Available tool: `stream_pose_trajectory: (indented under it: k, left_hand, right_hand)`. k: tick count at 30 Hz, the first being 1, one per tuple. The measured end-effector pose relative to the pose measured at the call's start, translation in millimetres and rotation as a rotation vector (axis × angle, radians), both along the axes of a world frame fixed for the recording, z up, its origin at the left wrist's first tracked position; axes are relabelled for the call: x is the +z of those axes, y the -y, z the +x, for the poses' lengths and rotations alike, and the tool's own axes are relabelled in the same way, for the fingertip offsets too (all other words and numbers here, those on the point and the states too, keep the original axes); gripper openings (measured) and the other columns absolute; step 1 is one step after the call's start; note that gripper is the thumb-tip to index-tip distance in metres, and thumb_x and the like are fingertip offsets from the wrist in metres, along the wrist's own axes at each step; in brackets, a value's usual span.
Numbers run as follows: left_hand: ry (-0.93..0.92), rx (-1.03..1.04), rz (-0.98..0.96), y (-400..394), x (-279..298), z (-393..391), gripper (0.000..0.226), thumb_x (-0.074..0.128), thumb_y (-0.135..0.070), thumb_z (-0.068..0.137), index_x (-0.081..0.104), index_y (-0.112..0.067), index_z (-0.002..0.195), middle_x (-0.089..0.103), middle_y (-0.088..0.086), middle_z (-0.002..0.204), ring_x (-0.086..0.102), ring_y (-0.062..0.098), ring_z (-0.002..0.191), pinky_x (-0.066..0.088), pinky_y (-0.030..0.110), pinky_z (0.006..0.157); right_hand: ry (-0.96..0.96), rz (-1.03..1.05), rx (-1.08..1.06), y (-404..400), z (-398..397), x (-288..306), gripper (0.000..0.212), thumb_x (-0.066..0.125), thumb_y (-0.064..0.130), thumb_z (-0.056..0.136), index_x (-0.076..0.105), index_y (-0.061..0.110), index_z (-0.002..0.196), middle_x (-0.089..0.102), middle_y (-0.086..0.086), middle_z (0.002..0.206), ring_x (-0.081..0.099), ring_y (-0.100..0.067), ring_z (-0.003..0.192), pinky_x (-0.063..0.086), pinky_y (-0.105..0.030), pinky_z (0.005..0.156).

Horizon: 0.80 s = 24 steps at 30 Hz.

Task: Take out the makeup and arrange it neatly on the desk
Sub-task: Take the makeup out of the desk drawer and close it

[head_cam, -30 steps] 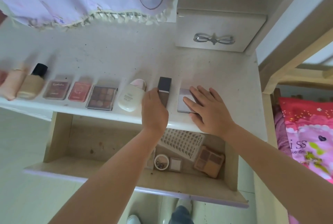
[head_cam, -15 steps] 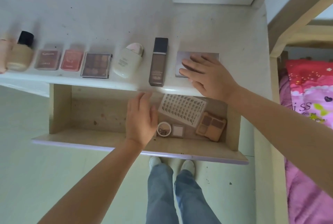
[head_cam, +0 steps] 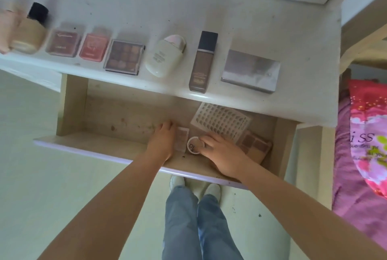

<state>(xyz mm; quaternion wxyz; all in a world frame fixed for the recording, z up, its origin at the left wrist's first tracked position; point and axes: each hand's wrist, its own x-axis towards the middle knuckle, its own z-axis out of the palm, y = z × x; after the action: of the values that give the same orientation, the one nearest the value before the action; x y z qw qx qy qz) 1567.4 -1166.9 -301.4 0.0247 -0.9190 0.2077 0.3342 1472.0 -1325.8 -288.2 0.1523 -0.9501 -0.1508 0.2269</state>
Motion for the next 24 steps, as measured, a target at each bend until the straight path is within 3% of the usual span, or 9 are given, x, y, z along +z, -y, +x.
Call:
stream_pose_trajectory:
  k: [2,4,9,11,13,16,19,22,24]
  left_hand:
    - [0.008,0.0,0.031,3.1,4.7,7.1,0.04,0.044,0.0,0.088,0.041,-0.004,0.128,0.031,0.015,0.136,0.034,0.032,0.124,0.038,0.038,0.097]
    - [-0.008,-0.006,0.058,5.3,8.9,13.9,0.03,0.045,-0.002,0.09,0.046,-0.002,0.12,0.036,0.016,0.13,0.042,0.034,0.118,0.043,0.038,0.09]
    - [0.001,-0.059,0.06,-10.5,19.7,15.2,0.025,0.042,-0.007,0.091,0.051,-0.006,0.114,0.054,0.014,0.119,0.051,0.032,0.112,0.044,0.038,0.084]
    - [0.035,-0.025,0.017,-19.6,29.9,14.5,0.023,0.041,-0.009,0.092,0.051,-0.006,0.113,0.057,0.013,0.117,0.053,0.031,0.108,0.042,0.036,0.082]
    - [0.041,0.057,-0.087,-26.6,41.5,13.7,0.027,0.041,-0.012,0.094,0.049,-0.006,0.119,0.055,0.012,0.12,0.05,0.029,0.112,0.037,0.032,0.084]
    - [0.042,0.187,-0.396,-29.3,59.6,12.1,0.034,0.048,-0.012,0.092,0.049,-0.006,0.126,0.057,0.009,0.121,0.052,0.028,0.111,0.037,0.027,0.085]
    - [0.06,0.323,-0.728,-14.3,84.4,6.1,0.032,0.058,-0.017,0.083,0.058,-0.003,0.111,0.063,-0.002,0.092,0.059,0.011,0.079,0.04,0.01,0.067]
    - [0.046,0.306,-0.909,18.6,112.1,-2.0,0.019,0.064,0.001,0.081,0.062,0.002,0.1,0.05,-0.018,0.07,0.051,-0.015,0.056,0.037,0.001,0.055]
    - [0.004,0.238,-0.979,50.2,126.7,-3.9,0.018,0.063,0.005,0.08,0.063,0.0,0.098,0.048,-0.02,0.07,0.051,-0.016,0.055,0.038,0.001,0.052]
  right_hand:
    - [-0.057,-0.062,0.032,-10.1,11.4,-5.3,0.044,0.034,0.018,0.098,0.03,0.026,0.141,0.018,-0.006,0.151,0.008,-0.026,0.141,0.012,-0.043,0.114]
    - [-0.054,-0.099,0.073,-18.3,19.7,-11.6,0.044,0.033,0.021,0.098,0.03,0.026,0.141,0.02,-0.007,0.149,0.01,-0.026,0.14,0.011,-0.042,0.113]
    - [-0.05,-0.164,0.108,-26.5,31.0,-23.1,0.038,0.041,0.018,0.094,0.041,0.017,0.132,0.036,-0.013,0.138,0.028,-0.028,0.132,0.019,-0.041,0.109]
    - [0.042,-0.102,0.078,-26.3,30.4,-25.7,0.034,0.053,0.016,0.088,0.051,0.015,0.122,0.045,-0.013,0.131,0.037,-0.03,0.125,0.029,-0.039,0.104]
    - [0.148,-0.028,-0.019,-21.1,30.7,-22.4,0.036,0.074,0.013,0.07,0.063,0.011,0.105,0.057,-0.013,0.114,0.051,-0.032,0.109,0.042,-0.037,0.09]
    - [0.121,0.094,-0.2,-4.8,23.4,-7.4,0.041,0.076,0.011,0.064,0.062,0.005,0.101,0.058,-0.018,0.107,0.055,-0.036,0.101,0.044,-0.039,0.084]
    - [0.278,0.254,-0.427,24.4,0.9,19.9,0.037,0.068,0.019,0.056,0.058,0.011,0.09,0.061,-0.015,0.085,0.056,-0.026,0.082,0.047,-0.031,0.068]
    - [0.458,0.367,-0.653,57.2,-20.5,61.3,0.036,0.058,0.03,0.062,0.049,0.019,0.095,0.058,-0.013,0.094,0.045,-0.012,0.088,0.041,-0.007,0.078]
    - [0.548,0.39,-0.727,83.3,-24.5,84.8,0.035,0.055,0.031,0.064,0.049,0.019,0.097,0.053,-0.007,0.095,0.046,-0.011,0.089,0.034,0.0,0.084]
